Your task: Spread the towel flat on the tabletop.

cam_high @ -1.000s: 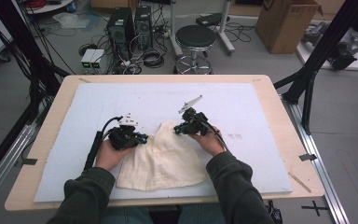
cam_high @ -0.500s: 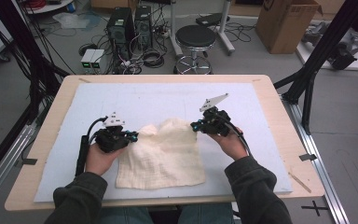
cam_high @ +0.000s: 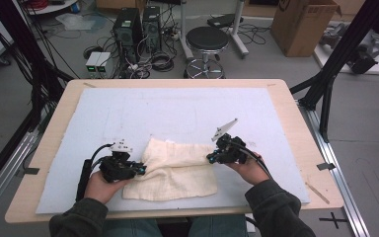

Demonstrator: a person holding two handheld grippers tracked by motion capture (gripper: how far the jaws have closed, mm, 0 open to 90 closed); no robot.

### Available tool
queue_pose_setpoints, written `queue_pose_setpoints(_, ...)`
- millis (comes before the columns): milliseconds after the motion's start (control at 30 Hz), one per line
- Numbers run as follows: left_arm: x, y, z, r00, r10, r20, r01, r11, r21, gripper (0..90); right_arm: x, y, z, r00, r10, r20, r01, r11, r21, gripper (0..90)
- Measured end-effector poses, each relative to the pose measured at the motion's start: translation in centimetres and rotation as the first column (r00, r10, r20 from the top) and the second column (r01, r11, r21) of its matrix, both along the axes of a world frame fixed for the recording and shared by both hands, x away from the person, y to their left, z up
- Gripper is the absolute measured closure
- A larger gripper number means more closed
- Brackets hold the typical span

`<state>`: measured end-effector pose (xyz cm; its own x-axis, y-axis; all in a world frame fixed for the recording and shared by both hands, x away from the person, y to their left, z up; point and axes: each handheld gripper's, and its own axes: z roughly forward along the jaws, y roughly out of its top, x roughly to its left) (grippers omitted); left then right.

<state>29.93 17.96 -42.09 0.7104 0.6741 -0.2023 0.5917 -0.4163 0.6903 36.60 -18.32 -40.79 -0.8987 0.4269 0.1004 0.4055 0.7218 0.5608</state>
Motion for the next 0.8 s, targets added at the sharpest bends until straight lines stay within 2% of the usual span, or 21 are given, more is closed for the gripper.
queue_pose_setpoints(67, 0.0, 0.4, 0.1, 0.9999, -0.008, 0.008, 0.009, 0.9995, -0.032, 67.9, -0.2, -0.2, -0.3, 1.0000, -0.001, -0.006, 0.001, 1.000, -0.003, 88.7)
queue_pose_setpoints(100, 0.0, 0.4, 0.1, 0.9999, -0.008, 0.008, 0.009, 0.9995, -0.032, 63.6, -0.3, -0.4, -0.3, 1.0000, 0.001, -0.009, -0.001, 1.000, 0.001, 88.7)
queue_pose_setpoints(133, 0.0, 0.6, 0.3, 0.9999, -0.003, 0.015, 0.004, 0.9988, -0.049, 63.6, -0.3, -0.4, -0.3, 1.0000, 0.001, -0.009, -0.001, 1.000, 0.001, 88.7)
queue_pose_setpoints(167, 0.1, 1.1, 0.7, 0.9997, 0.008, 0.024, -0.006, 0.9959, -0.090, 59.4, -0.6, -0.9, -0.2, 1.0000, 0.001, -0.009, -0.001, 1.000, -0.005, 89.5)
queue_pose_setpoints(267, 0.5, 1.6, 1.4, 0.9988, 0.032, 0.037, -0.027, 0.9924, -0.120, 54.0, -0.8, -1.8, -0.1, 1.0000, -0.008, -0.001, 0.008, 1.000, -0.020, 89.5)
queue_pose_setpoints(333, 0.8, 2.0, 1.8, 0.9973, 0.056, 0.048, -0.049, 0.9874, -0.150, 53.9, -0.9, -2.5, -0.1, 0.9998, -0.018, 0.000, 0.018, 1.000, -0.026, 89.4)
queue_pose_setpoints(400, 1.5, 2.0, 1.9, 0.9964, 0.070, 0.047, -0.063, 0.9879, -0.142, 52.4, -0.9, -3.1, 0.1, 0.9995, -0.031, -0.001, 0.031, 0.999, -0.010, 88.7)
queue_pose_setpoints(433, 1.8, 1.9, 1.9, 0.9953, 0.088, 0.041, -0.081, 0.9855, -0.149, 52.0, -0.8, -3.4, 0.4, 0.9991, -0.042, -0.002, 0.042, 0.999, 0.013, 87.4)
queue_pose_setpoints(467, 2.0, 1.9, 1.8, 0.9953, 0.090, 0.037, -0.084, 0.9859, -0.145, 51.8, -0.6, -3.6, 0.8, 0.9985, -0.055, 0.011, 0.054, 0.997, 0.046, 84.4)
queue_pose_setpoints(600, 3.1, 1.1, 1.5, 0.9927, 0.118, 0.025, -0.113, 0.9844, -0.135, 55.8, 0.3, -3.1, 1.5, 0.9950, -0.093, 0.036, 0.089, 0.992, 0.089, 71.5)
queue_pose_setpoints(633, 3.4, 0.9, 1.3, 0.9939, 0.109, 0.018, -0.106, 0.9864, -0.126, 60.4, 0.7, -2.9, 1.4, 0.9931, -0.107, 0.049, 0.102, 0.991, 0.091, 67.8)
queue_pose_setpoints(700, 3.6, 0.1, 0.7, 0.9978, 0.066, -0.007, -0.067, 0.9957, -0.065, 74.0, 1.5, -2.3, 1.0, 0.9896, -0.139, 0.035, 0.135, 0.986, 0.094, 66.7)
queue_pose_setpoints(767, 3.6, -0.8, 0.1, 0.9991, 0.024, -0.035, -0.025, 0.9994, -0.025, 81.1, 2.2, -1.8, 0.4, 0.9848, -0.168, 0.047, 0.164, 0.983, 0.079, 62.3)
queue_pose_setpoints(800, 3.5, -1.1, -0.1, 0.9991, 0.010, -0.041, -0.011, 0.9999, -0.012, 83.0, 2.4, -1.5, 0.0, 0.9831, -0.179, 0.039, 0.176, 0.982, 0.067, 62.1)
